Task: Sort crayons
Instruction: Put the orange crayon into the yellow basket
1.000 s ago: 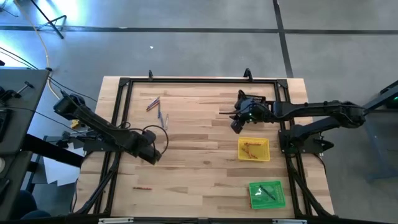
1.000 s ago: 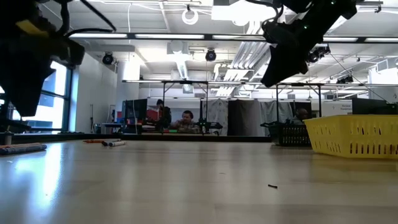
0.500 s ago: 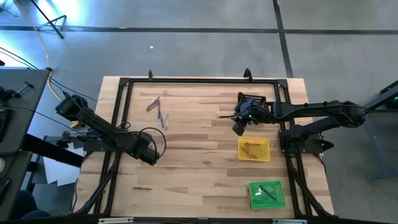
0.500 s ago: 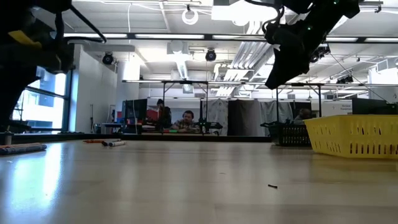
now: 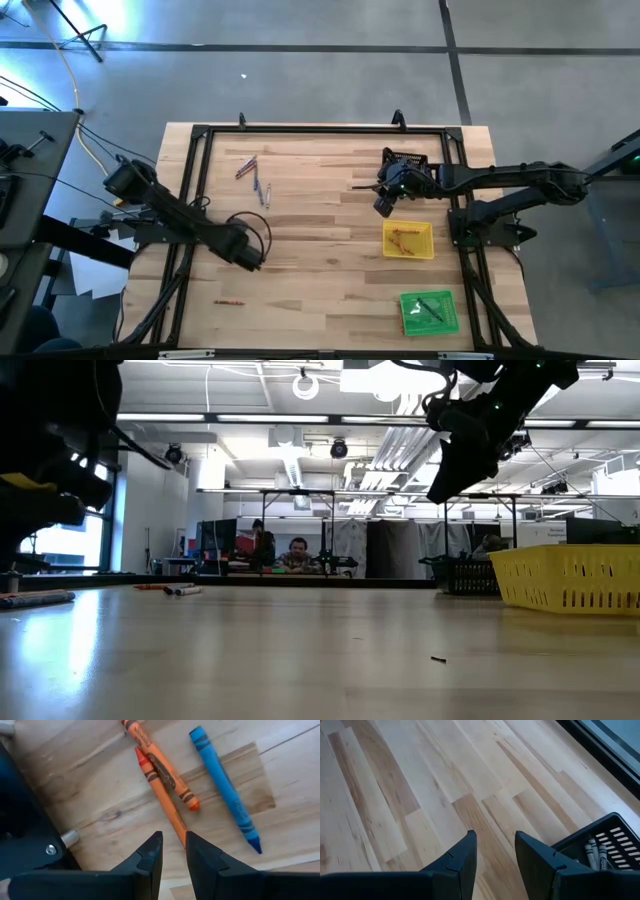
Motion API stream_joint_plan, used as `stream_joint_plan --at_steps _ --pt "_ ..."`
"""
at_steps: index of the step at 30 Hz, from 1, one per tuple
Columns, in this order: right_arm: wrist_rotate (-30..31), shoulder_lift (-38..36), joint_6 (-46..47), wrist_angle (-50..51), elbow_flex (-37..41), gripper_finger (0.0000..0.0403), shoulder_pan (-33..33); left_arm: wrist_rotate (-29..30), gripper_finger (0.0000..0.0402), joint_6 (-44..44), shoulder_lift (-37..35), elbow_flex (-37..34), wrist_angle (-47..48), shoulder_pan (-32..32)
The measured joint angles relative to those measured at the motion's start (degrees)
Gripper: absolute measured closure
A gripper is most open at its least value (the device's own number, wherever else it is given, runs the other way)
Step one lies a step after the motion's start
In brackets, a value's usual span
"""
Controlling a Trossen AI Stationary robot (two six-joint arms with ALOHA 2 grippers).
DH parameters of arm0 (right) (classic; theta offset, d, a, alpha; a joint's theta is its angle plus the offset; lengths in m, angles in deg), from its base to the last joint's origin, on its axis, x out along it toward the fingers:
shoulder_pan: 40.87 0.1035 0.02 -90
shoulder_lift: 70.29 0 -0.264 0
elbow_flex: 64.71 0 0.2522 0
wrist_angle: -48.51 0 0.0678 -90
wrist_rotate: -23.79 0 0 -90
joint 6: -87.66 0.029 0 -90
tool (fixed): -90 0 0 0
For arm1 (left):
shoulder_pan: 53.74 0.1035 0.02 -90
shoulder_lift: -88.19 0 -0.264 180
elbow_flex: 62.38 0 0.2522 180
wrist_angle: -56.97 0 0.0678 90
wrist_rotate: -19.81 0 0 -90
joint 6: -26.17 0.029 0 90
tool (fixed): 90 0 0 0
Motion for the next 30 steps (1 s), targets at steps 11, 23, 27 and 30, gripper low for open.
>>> stream_joint_plan --at_steps 11,23,27,30 --pt "0.00 0.02 0.02 0.17 0.00 0.0274 0.00 -1.94 0.0328 0.52 1.95 0.07 -2.39 0.11" --pt "0.01 0.01 0.02 0.16 0.00 0.0274 0.00 -1.87 0.0328 0.52 1.94 0.07 -2.60 0.09" --pt "0.00 0.01 0.27 0.14 0.00 0.0274 0.00 -2.13 0.0328 0.54 2.06 -0.09 -3.73 0.09" --pt "0.01 0.00 0.46 0.14 0.00 0.0274 0.00 -2.33 0.0328 0.56 2.05 -0.09 -4.21 0.04"
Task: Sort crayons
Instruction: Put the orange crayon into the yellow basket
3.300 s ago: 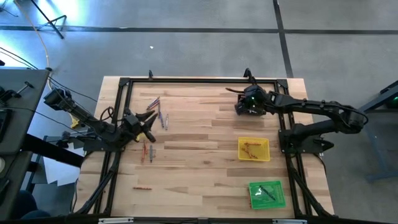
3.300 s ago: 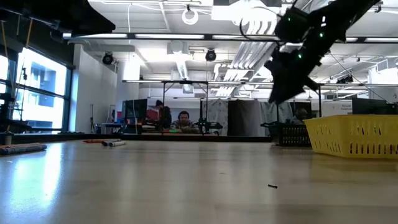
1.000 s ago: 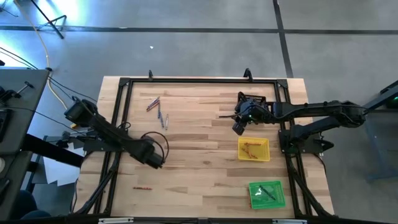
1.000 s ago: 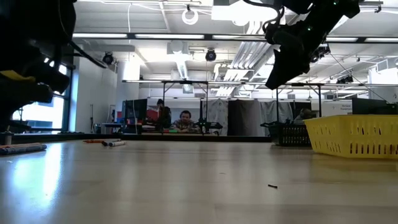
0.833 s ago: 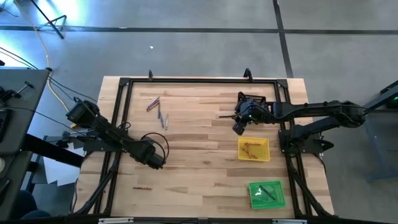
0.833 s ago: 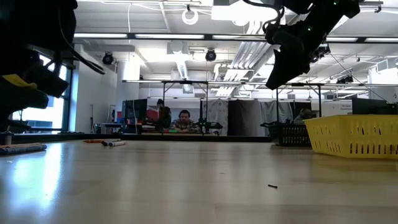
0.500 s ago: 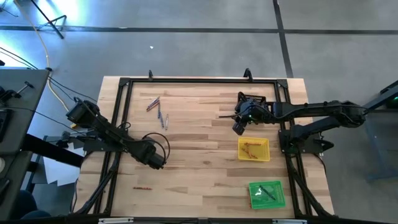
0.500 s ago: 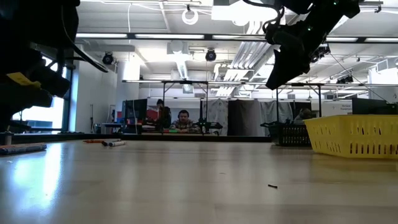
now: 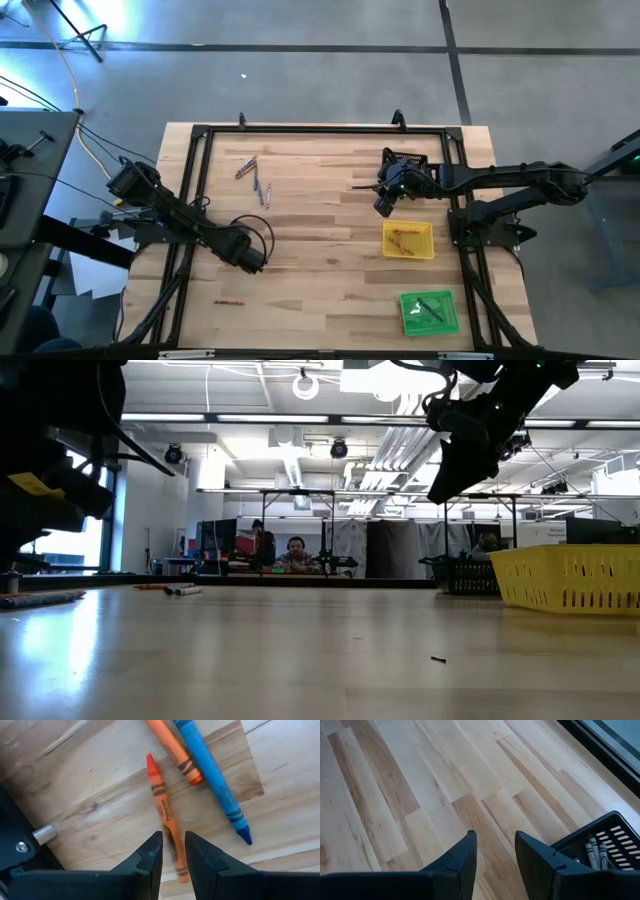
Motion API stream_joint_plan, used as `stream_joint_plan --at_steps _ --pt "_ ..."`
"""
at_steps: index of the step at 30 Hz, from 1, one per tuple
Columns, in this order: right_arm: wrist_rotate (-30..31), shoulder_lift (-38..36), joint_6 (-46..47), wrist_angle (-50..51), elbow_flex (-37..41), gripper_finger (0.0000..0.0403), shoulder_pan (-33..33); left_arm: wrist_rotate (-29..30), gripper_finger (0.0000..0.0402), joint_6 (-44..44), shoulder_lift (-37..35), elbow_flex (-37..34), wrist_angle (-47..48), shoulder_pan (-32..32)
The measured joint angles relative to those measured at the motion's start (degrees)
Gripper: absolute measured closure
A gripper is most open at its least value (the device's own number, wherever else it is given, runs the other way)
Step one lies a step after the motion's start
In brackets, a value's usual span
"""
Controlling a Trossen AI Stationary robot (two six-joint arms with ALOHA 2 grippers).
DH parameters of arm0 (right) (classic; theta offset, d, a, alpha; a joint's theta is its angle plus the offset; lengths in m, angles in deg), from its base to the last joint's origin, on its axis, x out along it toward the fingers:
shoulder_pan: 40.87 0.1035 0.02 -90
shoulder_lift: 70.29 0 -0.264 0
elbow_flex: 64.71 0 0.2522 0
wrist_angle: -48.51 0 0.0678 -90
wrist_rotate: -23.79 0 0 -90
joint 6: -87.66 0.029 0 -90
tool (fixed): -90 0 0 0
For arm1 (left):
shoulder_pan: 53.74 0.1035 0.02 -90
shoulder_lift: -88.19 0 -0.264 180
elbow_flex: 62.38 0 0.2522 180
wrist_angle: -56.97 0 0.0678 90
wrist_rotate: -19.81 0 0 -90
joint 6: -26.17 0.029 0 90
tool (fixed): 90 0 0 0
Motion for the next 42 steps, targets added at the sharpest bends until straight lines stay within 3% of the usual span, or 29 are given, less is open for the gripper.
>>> stream_joint_plan --at_steps 11,18,23,30,33,42 --pt "0.00 0.01 0.00 -0.02 0.00 0.0274 0.00 0.04 0.0328 -0.02 0.02 -0.01 -0.32 0.04" --pt "-0.02 0.00 0.00 0.58 0.00 0.0274 0.00 -1.21 0.0328 -1.15 -0.72 -4.98 -7.97 0.09" --pt "-0.24 0.00 0.00 1.12 0.00 0.0274 0.00 -1.30 0.0328 -1.18 -0.75 -5.25 -8.00 0.09" --pt "-0.32 0.00 -0.20 1.22 -0.07 0.0274 -0.02 -1.37 0.0390 -0.29 -3.10 -5.81 -6.16 0.07" --pt "-0.50 -0.08 -0.24 0.77 -0.11 0.0274 -0.02 -0.82 0.0395 -1.20 -4.76 -5.97 -5.48 0.02" --pt "-0.13 -5.08 0.01 14.41 -9.72 0.0274 0.21 3.10 0.0401 -2.07 -8.62 -6.09 -1.20 0.07"
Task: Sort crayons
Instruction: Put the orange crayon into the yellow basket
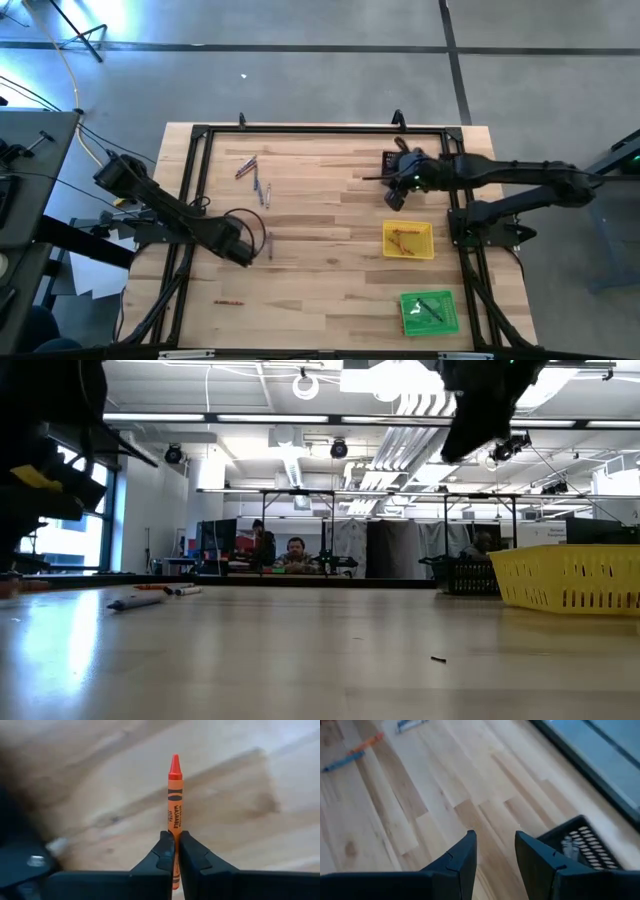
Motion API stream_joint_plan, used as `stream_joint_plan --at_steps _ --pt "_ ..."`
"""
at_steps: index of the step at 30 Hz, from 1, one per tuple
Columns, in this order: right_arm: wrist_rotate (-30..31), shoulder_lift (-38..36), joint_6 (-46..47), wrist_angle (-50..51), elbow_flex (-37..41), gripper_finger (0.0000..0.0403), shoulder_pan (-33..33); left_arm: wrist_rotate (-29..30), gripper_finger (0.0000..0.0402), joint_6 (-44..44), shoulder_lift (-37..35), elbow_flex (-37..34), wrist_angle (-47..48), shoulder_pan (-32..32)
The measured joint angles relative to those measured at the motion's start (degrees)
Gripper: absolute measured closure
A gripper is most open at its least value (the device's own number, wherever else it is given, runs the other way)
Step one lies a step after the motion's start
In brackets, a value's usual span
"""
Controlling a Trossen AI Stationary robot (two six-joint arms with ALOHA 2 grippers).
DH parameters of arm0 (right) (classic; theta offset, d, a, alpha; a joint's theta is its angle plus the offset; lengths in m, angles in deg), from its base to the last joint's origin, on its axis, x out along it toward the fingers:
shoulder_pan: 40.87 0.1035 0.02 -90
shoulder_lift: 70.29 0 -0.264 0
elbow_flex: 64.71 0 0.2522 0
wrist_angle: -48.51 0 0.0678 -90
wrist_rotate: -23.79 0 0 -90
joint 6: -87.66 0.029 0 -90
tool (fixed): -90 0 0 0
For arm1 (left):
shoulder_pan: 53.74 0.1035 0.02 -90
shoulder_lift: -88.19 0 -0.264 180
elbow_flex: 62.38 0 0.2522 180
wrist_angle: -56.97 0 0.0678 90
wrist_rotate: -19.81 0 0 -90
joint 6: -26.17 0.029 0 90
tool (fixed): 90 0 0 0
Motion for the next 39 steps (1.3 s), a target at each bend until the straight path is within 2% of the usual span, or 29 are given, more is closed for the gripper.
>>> stream_joint_plan --at_steps 5,9,14,18,22,27,34,37,39 --pt "6.25 -3.82 4.80 8.58 -4.34 0.0274 1.95 5.92 0.0401 0.87 -1.51 1.35 -0.35 0.48" --pt "11.29 -6.23 11.79 12.17 -3.97 0.0274 4.16 13.80 0.0401 7.61 -2.48 5.89 -0.95 1.82" --pt "13.52 -6.53 16.69 12.72 -0.48 0.0274 6.85 27.02 0.0401 24.46 -2.63 13.45 -7.19 4.39" --pt "13.70 -6.38 16.76 12.19 2.29 0.0274 8.52 33.43 0.0401 44.06 -2.64 16.52 -22.25 7.32" --pt "15.14 -6.46 16.34 13.38 3.17 0.0274 9.88 33.62 0.0401 61.05 -1.50 16.49 -40.97 10.24" --pt "15.15 -6.54 16.14 15.98 3.17 0.0274 10.67 32.00 0.0401 74.42 4.11 16.50 -58.43 13.38" --pt "15.14 -6.55 16.71 20.22 3.17 0.0274 11.03 18.49 0.0401 81.28 16.27 17.39 -81.06 18.99" --pt "15.14 -6.53 16.65 20.46 3.17 0.0274 11.03 14.01 0.0401 82.59 21.78 20.76 -85.70 20.89" --pt "15.14 -6.57 16.64 20.61 3.17 0.0274 11.03 12.06 0.0401 82.75 25.16 23.66 -85.63 21.84"
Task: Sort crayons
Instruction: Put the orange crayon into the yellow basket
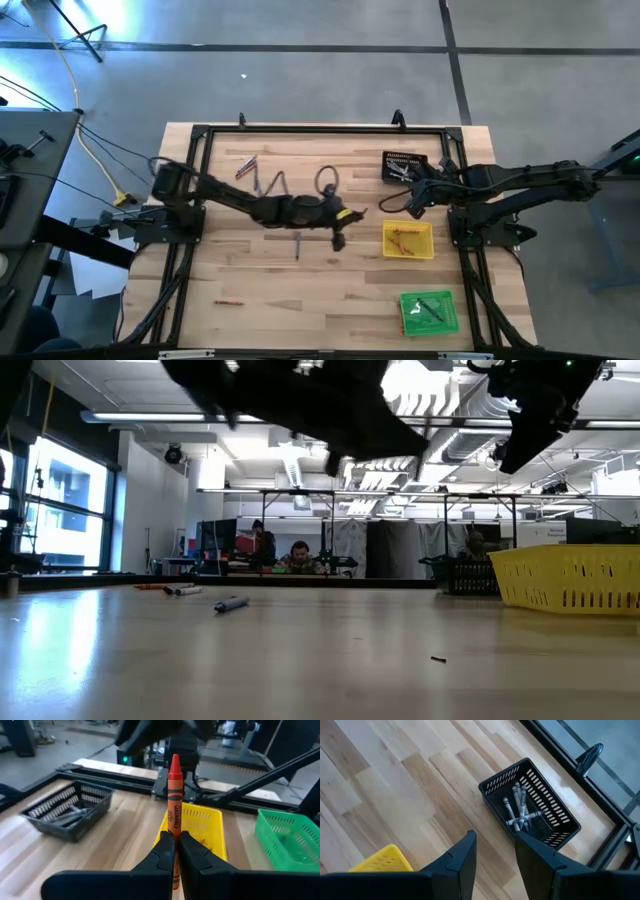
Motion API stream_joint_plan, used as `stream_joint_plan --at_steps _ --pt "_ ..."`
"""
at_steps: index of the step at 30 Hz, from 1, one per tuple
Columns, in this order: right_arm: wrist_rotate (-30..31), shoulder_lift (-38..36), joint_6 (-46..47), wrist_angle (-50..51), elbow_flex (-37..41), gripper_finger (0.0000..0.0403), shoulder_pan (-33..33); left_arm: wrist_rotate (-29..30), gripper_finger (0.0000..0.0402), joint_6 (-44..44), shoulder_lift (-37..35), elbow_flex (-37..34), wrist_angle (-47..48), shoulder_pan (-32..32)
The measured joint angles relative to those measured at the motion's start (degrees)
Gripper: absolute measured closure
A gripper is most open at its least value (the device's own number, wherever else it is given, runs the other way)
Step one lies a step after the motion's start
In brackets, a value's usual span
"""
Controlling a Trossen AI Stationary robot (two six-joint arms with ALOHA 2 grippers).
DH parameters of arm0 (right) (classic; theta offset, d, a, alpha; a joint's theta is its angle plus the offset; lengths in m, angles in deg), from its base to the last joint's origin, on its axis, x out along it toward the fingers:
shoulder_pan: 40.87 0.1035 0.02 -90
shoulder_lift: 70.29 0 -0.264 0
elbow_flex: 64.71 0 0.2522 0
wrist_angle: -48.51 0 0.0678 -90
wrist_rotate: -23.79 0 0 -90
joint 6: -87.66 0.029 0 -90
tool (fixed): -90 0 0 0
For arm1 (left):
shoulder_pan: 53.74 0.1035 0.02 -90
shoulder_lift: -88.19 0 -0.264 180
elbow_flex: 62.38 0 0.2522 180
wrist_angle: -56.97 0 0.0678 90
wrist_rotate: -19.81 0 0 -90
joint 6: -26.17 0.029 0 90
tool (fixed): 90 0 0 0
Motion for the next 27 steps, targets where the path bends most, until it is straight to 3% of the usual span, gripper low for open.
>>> stream_joint_plan --at_steps 15,27 --pt "0.00 0.04 -0.06 3.94 0.00 0.0274 0.00 -11.83 0.0401 1.33 20.45 22.64 -0.27 1.39" --pt "0.00 0.02 -0.06 6.38 0.00 0.0274 0.00 -11.79 0.0401 -0.76 27.10 27.41 0.41 1.39"
